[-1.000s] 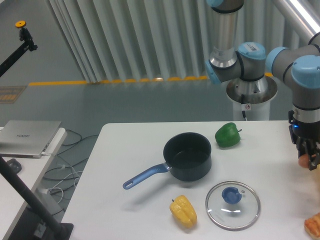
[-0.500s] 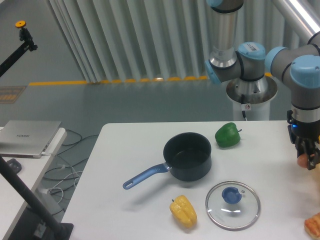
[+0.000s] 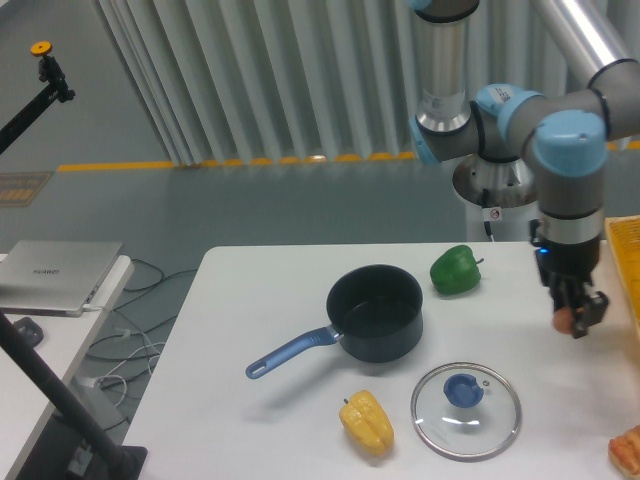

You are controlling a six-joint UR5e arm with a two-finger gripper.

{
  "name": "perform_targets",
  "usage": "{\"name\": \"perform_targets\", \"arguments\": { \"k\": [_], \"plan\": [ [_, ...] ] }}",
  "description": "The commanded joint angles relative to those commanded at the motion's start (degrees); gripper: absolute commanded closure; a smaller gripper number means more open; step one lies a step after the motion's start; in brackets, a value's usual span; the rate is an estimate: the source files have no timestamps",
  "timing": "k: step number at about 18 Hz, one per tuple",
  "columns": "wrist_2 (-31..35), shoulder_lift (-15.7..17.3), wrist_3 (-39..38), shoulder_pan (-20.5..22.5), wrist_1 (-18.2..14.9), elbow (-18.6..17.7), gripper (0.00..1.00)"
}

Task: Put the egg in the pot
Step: 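Carry the held egg over to above the dark blue saucepan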

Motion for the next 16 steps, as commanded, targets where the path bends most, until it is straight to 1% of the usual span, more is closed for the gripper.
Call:
{"name": "perform_targets", "arguments": {
  "k": [7, 12, 16],
  "plan": [
    [0.1, 1.1, -8.9, -6.2, -0.1, 0.0, 0.63],
    [0.8, 1.1, -16.4, -13.1, -0.4, 0.0, 0.63],
    [1.3, 1.2, -19.4, -18.3, -4.3, 0.0, 0.63]
  ]
}}
